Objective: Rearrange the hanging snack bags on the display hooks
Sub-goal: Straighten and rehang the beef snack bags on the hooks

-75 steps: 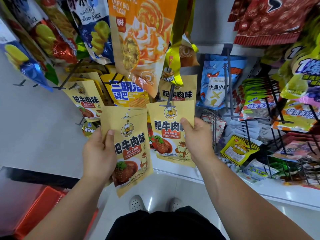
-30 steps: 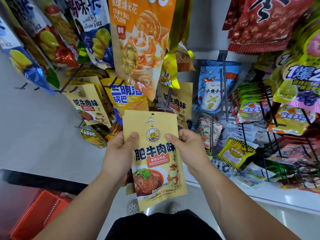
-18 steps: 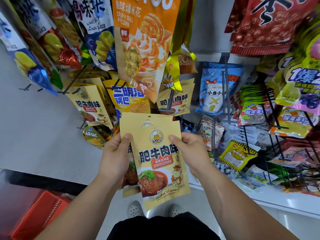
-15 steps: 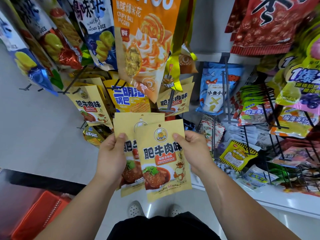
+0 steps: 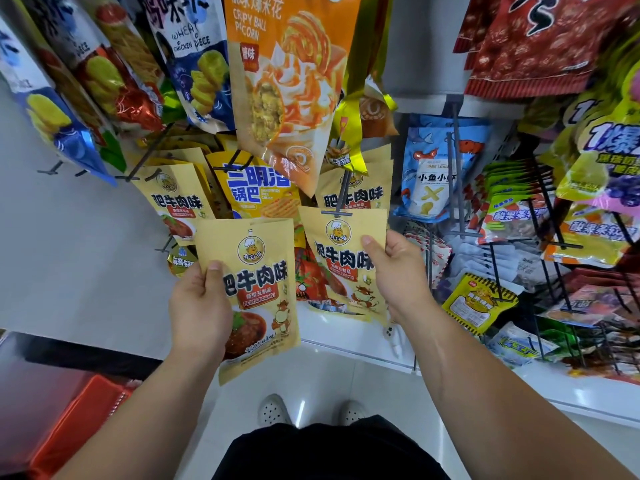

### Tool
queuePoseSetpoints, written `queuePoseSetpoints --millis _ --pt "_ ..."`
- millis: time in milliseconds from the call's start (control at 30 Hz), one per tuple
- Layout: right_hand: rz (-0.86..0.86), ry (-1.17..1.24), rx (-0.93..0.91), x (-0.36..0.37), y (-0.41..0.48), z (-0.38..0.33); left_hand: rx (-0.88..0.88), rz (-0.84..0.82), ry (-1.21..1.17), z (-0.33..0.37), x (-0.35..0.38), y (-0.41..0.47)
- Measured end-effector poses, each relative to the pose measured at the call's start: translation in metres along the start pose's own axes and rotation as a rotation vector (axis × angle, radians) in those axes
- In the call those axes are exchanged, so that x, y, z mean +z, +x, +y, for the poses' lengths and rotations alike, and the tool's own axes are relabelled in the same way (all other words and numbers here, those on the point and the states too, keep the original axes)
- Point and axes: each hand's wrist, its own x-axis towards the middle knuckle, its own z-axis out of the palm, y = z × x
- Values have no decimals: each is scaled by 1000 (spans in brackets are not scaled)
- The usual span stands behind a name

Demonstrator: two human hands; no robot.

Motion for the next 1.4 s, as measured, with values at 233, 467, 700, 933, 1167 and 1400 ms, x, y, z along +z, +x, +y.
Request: queuePoseSetpoints --millis 233,467,700,933,1167,1400 --pt "78 23 0 5 8 3 14 -82 -21 0 3 -4" --pt "123 -38 -5 7 24 4 -18 -91 -70 3 5 -3" --pt "252 -172 -12 15 73 -7 -2 -137 -120 12 8 -8" --pt "283 -268 -14 13 84 -7 -8 -195 -138 9 8 -12" --pt "252 -217 -30 -2 28 -3 -45 -264 -163 10 12 -8" --pt "-139 96 154 5 -34 -12 -50 -297 -211 15 26 -13"
